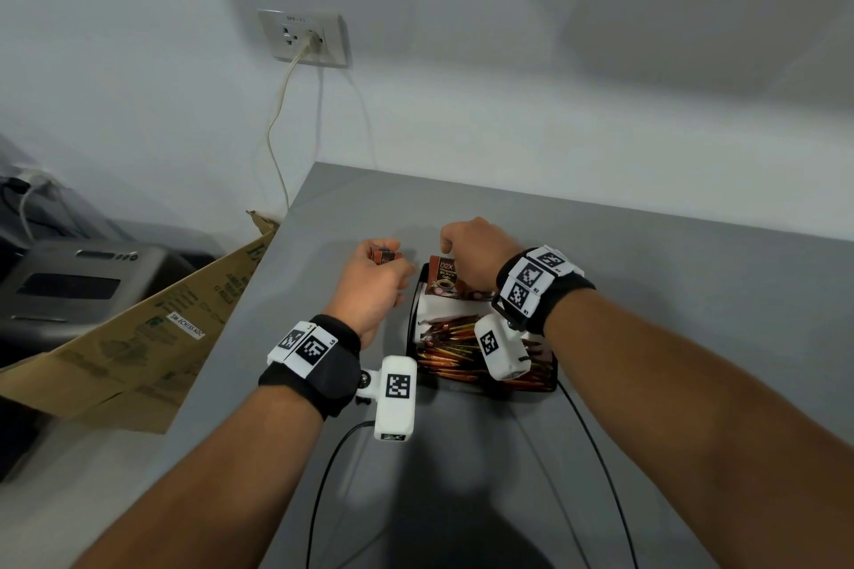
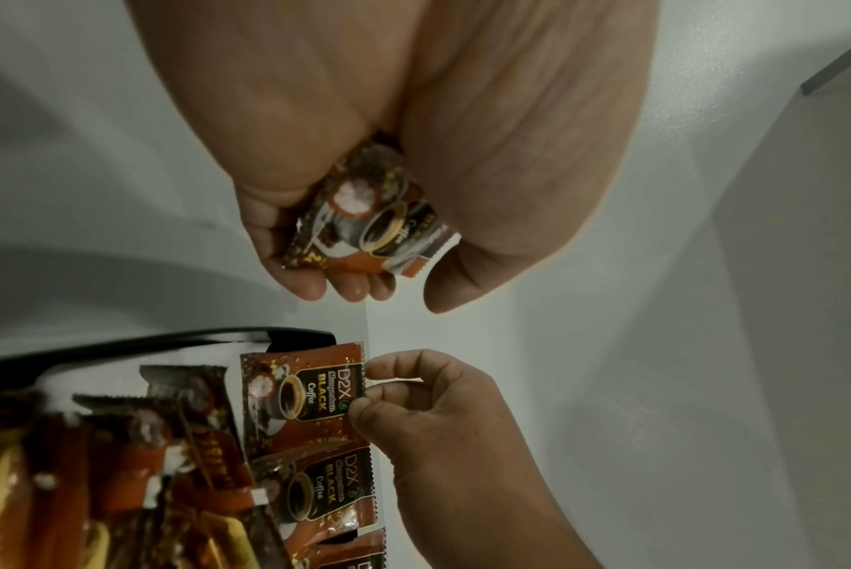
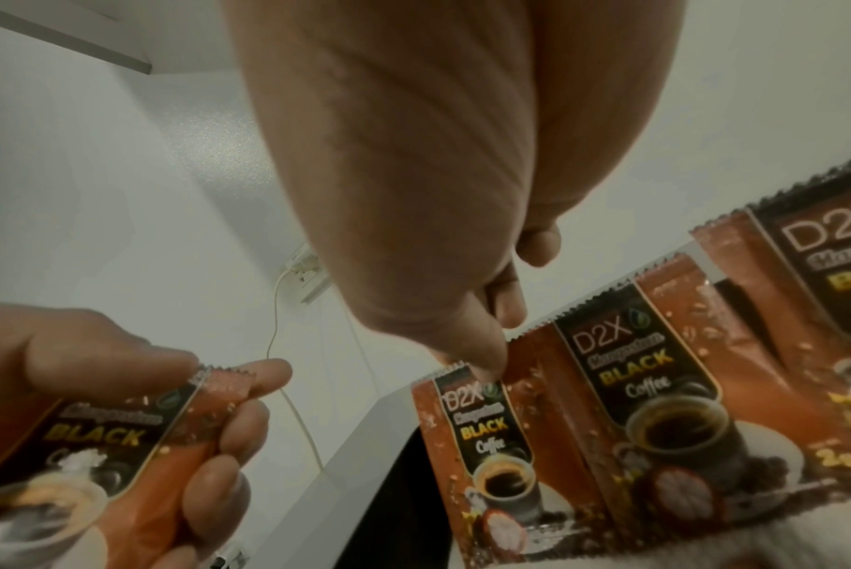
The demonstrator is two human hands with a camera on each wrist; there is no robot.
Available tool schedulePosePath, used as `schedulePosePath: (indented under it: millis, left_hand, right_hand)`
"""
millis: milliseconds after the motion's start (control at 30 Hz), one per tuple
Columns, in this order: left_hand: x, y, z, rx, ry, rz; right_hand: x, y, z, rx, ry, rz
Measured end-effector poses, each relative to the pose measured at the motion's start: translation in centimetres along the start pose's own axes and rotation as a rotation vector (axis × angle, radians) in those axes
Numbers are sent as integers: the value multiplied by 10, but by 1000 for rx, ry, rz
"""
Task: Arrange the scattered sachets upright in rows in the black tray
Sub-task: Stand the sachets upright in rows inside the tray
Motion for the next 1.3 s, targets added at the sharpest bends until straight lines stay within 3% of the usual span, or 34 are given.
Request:
schedulePosePath:
  millis: [367, 567, 767, 1300]
  left_hand:
    - [0, -1, -2, 1, 9, -12]
    - [-1, -2, -3, -31, 23, -25]
    - [-2, -16, 0, -83, 30, -78]
    - [-6, -27, 6, -34, 7, -117]
  right_hand:
    - [7, 2, 11, 102, 11, 46]
    - [-13, 40, 65, 65, -95, 49]
    - [-39, 32, 110, 18, -183, -20]
    - [-42, 31, 104, 42, -171, 33]
Point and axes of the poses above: each hand's wrist, its own x-axis towards the middle knuckle, its own y-axis out of the back of the hand, z = x × y, the point moved 10 cm from there along x, towards the middle knuckle, and after that the axes turned 11 degrees about x, right-handed, at the moved point
